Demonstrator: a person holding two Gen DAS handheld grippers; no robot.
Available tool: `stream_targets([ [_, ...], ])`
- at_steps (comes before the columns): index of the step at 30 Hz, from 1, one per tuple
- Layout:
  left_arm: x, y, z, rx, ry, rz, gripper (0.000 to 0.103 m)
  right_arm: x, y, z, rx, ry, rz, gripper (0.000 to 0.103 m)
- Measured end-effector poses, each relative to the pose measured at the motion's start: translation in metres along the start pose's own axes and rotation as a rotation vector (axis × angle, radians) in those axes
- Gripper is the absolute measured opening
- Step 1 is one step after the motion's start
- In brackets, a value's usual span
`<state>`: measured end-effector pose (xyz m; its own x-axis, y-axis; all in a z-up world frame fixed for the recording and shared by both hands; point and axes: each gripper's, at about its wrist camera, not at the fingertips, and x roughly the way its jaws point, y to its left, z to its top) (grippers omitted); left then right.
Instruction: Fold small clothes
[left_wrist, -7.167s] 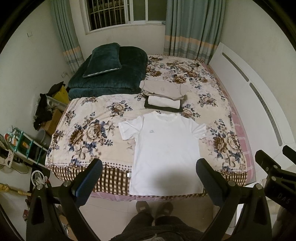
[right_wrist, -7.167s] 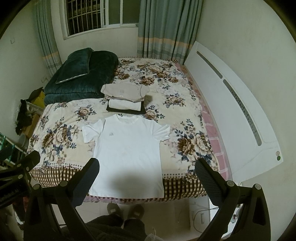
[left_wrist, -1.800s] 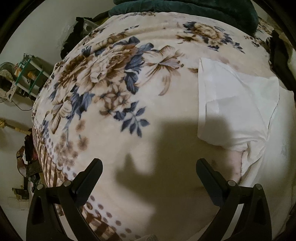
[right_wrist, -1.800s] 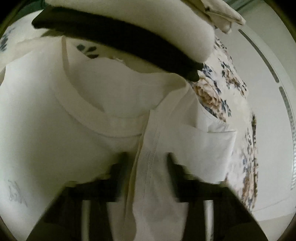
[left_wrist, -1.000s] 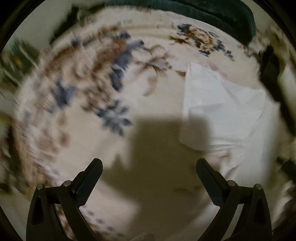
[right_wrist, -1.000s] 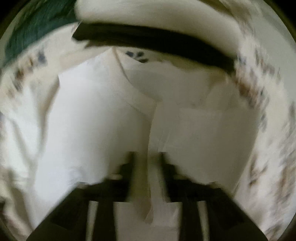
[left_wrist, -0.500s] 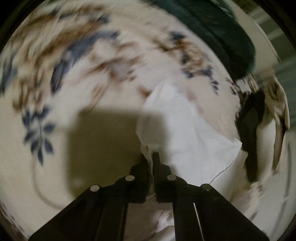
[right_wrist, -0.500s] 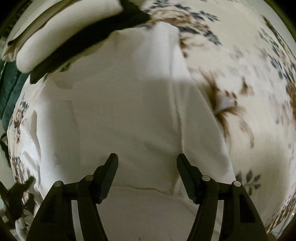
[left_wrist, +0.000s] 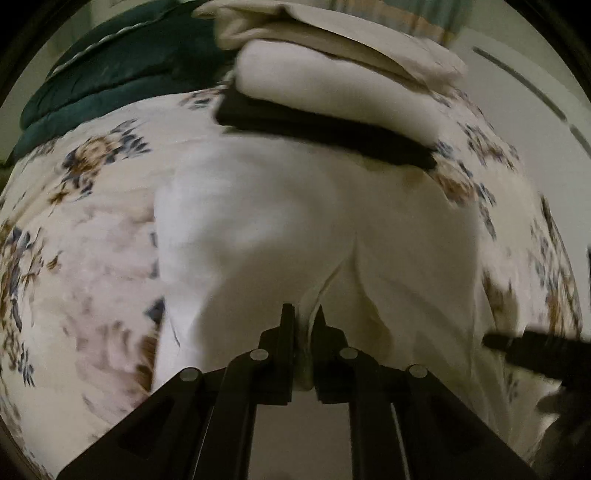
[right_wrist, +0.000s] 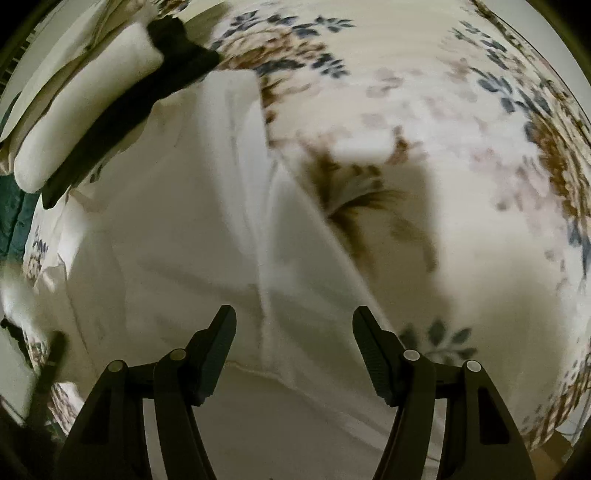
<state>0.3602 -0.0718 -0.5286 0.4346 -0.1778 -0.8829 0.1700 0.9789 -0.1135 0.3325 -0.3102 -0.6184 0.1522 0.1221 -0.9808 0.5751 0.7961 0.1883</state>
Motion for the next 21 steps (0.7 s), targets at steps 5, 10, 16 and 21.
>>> stream_targets([
  [5,-0.017,0.009,-0.015,-0.038,0.004,0.003,0.075,-0.016,0.0,0.011,-0.036,-0.017,0.025,0.068],
  [10,-0.039,0.051,-0.031,-0.149,-0.022,0.1,0.081,-0.02,0.034,0.025,-0.119,0.013,0.165,0.068],
  [16,-0.02,0.106,-0.035,-0.249,0.034,0.267,0.081,0.014,0.116,0.038,-0.213,0.145,0.312,0.068],
  [21,-0.016,0.126,-0.025,-0.28,0.02,0.294,0.081,0.043,0.159,0.036,-0.331,0.151,0.197,0.02],
])
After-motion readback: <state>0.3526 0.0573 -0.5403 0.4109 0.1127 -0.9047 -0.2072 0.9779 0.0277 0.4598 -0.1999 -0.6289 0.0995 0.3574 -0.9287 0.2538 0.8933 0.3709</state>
